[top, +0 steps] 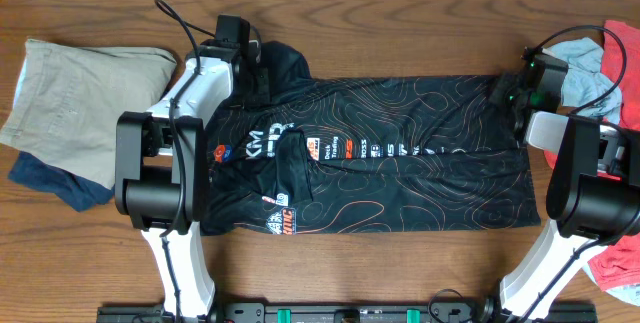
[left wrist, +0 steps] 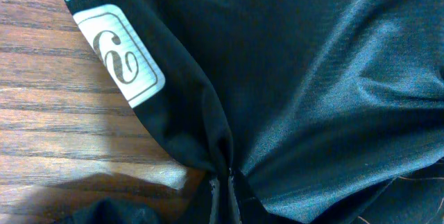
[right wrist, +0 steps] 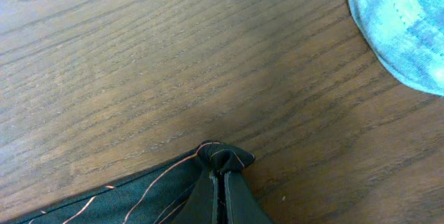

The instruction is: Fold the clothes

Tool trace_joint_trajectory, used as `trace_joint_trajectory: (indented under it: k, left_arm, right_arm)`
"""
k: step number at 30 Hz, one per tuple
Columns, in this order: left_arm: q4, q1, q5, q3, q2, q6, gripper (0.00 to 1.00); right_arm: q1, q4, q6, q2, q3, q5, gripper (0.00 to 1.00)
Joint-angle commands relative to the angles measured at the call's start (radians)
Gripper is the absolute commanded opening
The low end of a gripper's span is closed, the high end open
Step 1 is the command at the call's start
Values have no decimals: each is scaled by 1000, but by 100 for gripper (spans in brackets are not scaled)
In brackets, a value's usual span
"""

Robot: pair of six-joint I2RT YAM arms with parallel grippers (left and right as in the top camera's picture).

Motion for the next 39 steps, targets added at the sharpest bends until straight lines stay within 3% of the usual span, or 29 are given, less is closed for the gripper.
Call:
trace_joint_trajectory:
  k: [1, 12, 24, 32, 39]
  left_arm:
    - [-3, 1, 6, -8, -22, -9, 6]
    - [-61, 26, 6, -8, -203, -9, 6]
    - [-458, 67, 6, -8, -385, -9, 6]
    - [-688, 90, 6, -8, -418, -8, 6]
    - [-780, 90, 6, -10, -418, -8, 6]
  right_arm:
    - [0, -43, 5, 14, -4, 45, 1]
    - [-10, -303, 0, -231, -4, 45, 1]
    - [-25, -892, 1, -563, -4, 156, 1]
    - [-42, -1054, -10, -588, -4, 196, 1]
    - [-42, -1131, -10, -588, -4, 249, 2]
